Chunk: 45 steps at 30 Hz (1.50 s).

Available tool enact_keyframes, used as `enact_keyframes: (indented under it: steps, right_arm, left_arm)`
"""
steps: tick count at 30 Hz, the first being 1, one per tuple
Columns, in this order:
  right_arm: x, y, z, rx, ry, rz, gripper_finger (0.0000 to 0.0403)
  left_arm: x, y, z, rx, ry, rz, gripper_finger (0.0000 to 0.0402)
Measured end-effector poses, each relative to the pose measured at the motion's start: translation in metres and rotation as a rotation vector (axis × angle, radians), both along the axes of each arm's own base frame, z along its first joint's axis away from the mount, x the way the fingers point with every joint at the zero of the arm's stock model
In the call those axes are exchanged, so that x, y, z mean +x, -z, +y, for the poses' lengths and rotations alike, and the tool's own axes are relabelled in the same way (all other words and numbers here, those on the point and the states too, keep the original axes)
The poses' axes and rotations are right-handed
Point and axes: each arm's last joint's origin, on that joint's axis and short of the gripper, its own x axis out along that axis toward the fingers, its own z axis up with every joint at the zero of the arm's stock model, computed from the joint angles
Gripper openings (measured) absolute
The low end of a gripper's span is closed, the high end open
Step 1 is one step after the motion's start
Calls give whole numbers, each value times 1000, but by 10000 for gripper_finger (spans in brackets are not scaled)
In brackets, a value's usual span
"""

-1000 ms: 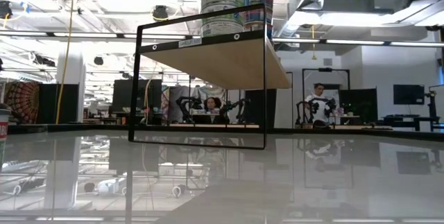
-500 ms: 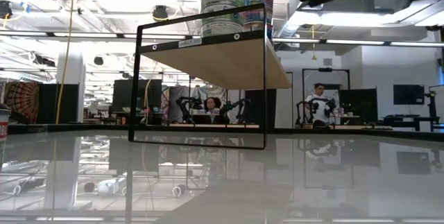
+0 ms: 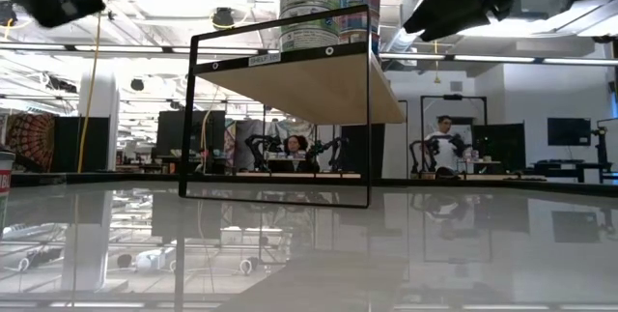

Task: Stack canned seafood by type on shelf
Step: Stack the green tuna can on top of the stacked green tuna can on the shelf

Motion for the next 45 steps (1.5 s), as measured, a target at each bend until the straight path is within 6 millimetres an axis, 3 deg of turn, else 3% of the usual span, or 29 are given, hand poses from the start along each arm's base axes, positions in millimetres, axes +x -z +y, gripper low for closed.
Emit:
enact_keyframes:
  steps: [8, 15, 23, 30, 36, 45]
  right_arm:
    - [-6, -9, -2, -35, -3, -9, 305]
    - [-13, -8, 14, -11, -59, -25, 305]
    - [-19, -9, 26, 8, -81, -60, 305]
    - [-20, -9, 27, 10, -81, -68, 305]
    - [-19, -9, 27, 14, -79, -73, 305]
    - [-19, -10, 27, 23, -80, -87, 305]
  left_arm:
    - [25, 43, -34, -105, -109, 105, 224]
    - [31, 76, -51, -68, -214, 182, 224]
    - [32, 89, -54, 14, -277, 231, 224]
    - [32, 83, -66, -2, -195, 127, 224]
    - [32, 98, -67, 35, -191, 193, 224]
    - [16, 94, -45, 196, -357, 285, 224]
